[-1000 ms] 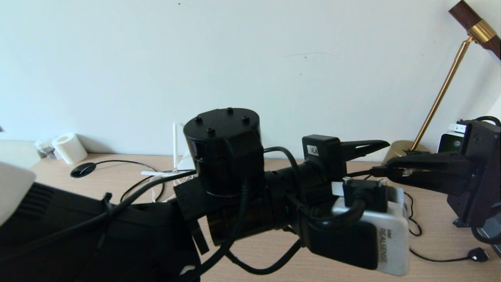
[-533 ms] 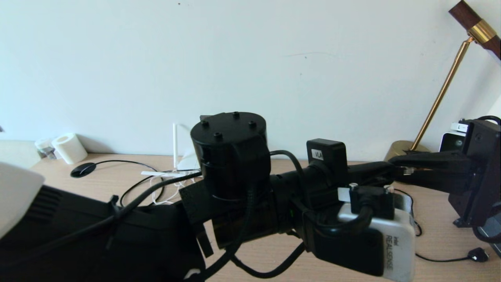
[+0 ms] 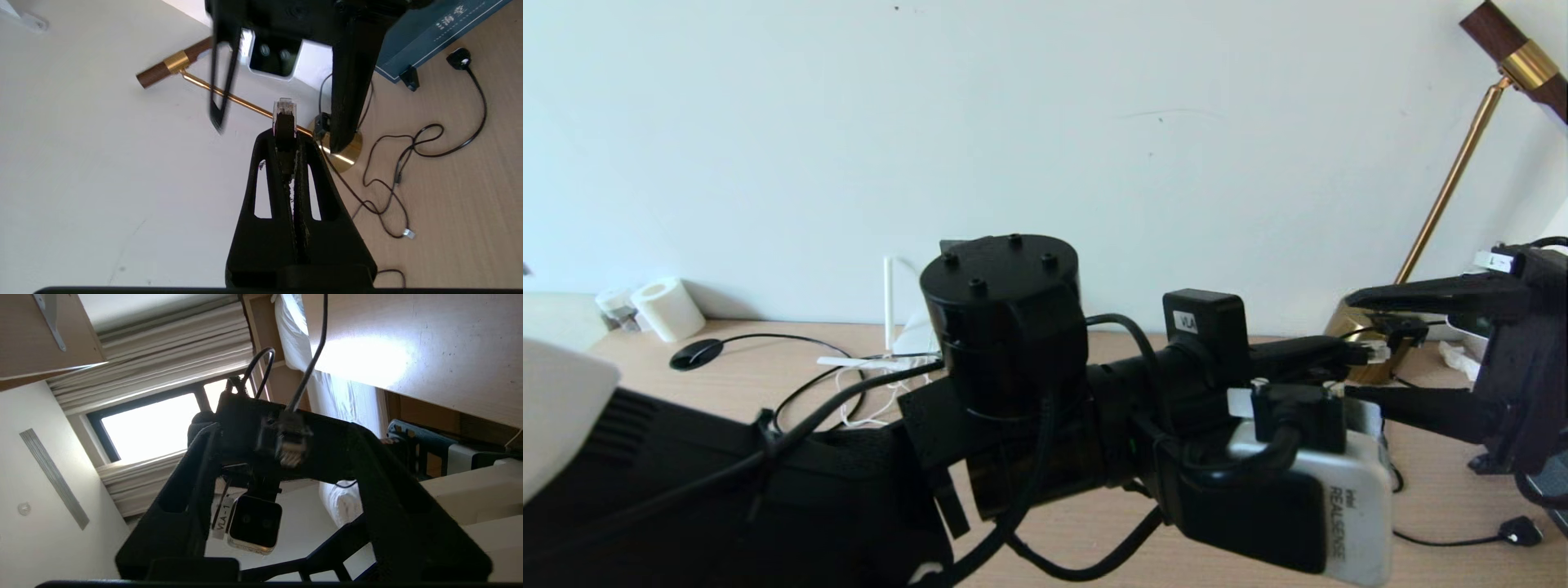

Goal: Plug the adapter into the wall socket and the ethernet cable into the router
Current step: Hand it to the other hand, then align cable and router interface

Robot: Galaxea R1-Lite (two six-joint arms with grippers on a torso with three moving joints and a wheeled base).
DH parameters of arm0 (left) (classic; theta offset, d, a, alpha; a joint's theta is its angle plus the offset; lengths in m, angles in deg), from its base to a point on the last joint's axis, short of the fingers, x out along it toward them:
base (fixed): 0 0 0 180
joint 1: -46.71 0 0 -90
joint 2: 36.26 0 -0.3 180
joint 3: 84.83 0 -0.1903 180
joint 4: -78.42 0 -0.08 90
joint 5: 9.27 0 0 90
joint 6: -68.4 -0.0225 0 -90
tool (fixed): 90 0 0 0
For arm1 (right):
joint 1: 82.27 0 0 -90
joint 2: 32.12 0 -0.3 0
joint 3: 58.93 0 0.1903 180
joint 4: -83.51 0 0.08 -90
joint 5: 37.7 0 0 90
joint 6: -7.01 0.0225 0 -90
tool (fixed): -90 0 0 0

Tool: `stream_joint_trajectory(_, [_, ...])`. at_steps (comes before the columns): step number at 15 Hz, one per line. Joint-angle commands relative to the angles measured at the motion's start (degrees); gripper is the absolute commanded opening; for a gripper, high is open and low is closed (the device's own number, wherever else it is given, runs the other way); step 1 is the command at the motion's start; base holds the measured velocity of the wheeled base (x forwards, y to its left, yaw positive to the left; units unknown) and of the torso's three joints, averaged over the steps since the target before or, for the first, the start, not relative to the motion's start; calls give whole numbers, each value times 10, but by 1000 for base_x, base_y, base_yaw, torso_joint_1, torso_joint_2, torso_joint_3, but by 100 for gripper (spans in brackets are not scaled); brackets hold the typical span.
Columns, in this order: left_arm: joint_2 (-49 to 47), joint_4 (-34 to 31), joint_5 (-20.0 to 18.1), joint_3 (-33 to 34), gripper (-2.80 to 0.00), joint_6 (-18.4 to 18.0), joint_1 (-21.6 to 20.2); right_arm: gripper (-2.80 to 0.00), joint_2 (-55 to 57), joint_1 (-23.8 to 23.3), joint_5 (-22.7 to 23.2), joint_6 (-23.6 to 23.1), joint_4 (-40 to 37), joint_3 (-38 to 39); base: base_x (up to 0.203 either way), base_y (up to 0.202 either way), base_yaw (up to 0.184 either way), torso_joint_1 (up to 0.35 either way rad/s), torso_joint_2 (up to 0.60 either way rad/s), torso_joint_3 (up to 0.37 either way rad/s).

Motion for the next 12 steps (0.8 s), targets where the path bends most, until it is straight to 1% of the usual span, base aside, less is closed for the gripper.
stream_joint_trajectory(1, [18, 1, 6, 28, -280, 33, -1, 0, -29, -4, -6, -7, 1, 3, 0, 0, 0, 0, 0, 0])
stream_joint_trajectory(2, [31, 0, 23, 42, -280, 67, -3, 0, -53, -7, -26, -28, 0, 5, 0, 0, 0, 0, 0, 0])
stream_joint_trajectory(3, [40, -2, 47, 51, -280, 120, -4, 0, -78, -10, -49, -52, -3, 7, 0, 0, 0, 0, 0, 0])
stream_joint_trajectory(4, [47, -3, 74, 55, -280, 197, -5, 0, -104, -17, -83, -90, -14, 7, 0, 0, 0, 0, 0, 0])
stream_joint_trajectory(5, [51, -3, 98, 56, -280, 291, -5, 0, -132, -22, -127, -152, -30, 7, 0, 0, 0, 0, 0, 0])
stream_joint_trajectory(6, [55, -3, 123, 57, -280, 373, -8, 0, -159, -24, -174, -226, -49, 12, 0, 0, 0, 0, 0, 0])
stream_joint_trajectory(7, [61, -4, 153, 61, -280, 443, -20, 0, -188, -25, -233, -316, -69, 25, 0, 0, 0, 0, 0, 0])
stream_joint_trajectory(8, [65, -4, 174, 69, -280, 495, -33, 0, -213, -25, -304, -409, -84, 47, 0, 0, 0, 0, 0, 0])
stream_joint_trajectory(10, [68, -4, 215, 86, -280, 576, -59, 0, -268, -26, -435, -581, -105, 101, 0, 0, 0, 0, 0, 0])
stream_joint_trajectory(11, [65, -4, 225, 94, -280, 613, -74, 0, -299, -26, -482, -657, -120, 129, 0, 0, 0, 0, 0, 0])
stream_joint_trajectory(12, [62, -4, 229, 103, -280, 654, -89, 0, -330, -26, -514, -710, -136, 154, 0, 0, 0, 0, 0, 0])
